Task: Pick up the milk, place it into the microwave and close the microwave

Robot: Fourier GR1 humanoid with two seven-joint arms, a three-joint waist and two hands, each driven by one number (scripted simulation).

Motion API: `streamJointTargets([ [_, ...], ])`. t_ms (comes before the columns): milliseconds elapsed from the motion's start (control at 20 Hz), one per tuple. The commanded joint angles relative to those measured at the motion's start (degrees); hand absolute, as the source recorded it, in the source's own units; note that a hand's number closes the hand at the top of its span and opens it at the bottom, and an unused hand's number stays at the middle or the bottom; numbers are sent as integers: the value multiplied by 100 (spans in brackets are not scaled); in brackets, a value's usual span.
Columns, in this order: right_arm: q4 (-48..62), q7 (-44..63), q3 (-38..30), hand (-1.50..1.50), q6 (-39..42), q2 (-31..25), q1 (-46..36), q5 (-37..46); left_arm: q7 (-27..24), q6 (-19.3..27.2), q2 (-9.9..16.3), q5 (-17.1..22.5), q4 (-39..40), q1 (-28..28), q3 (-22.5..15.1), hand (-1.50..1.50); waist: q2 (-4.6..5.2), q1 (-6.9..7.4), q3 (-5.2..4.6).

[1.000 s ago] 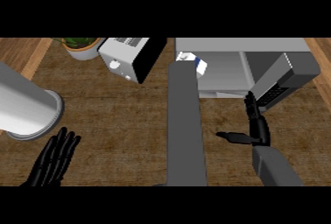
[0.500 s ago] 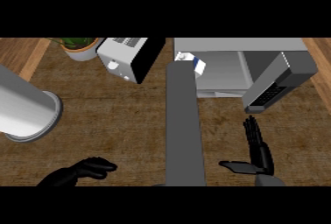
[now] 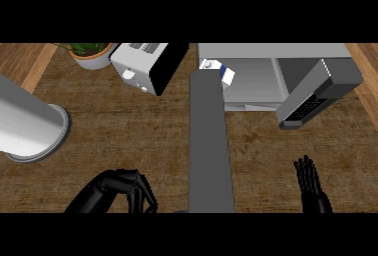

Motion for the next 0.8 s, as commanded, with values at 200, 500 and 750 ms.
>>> streamJointTargets([
  [200,-657,-151,70,-150,397,-187,665,-203,251,-424,-156,-315,1393,-1292,-453,150,22,-19,8],
  [500,-1670,50,238,-150,517,-190,1443,-429,384,-110,-315,-480,2202,-1891,-1235,150,14,-22,4],
  [750,-2239,-48,274,-150,748,-512,1880,-563,-394,907,-319,-940,3119,-2309,-2219,150,16,-54,3],
])
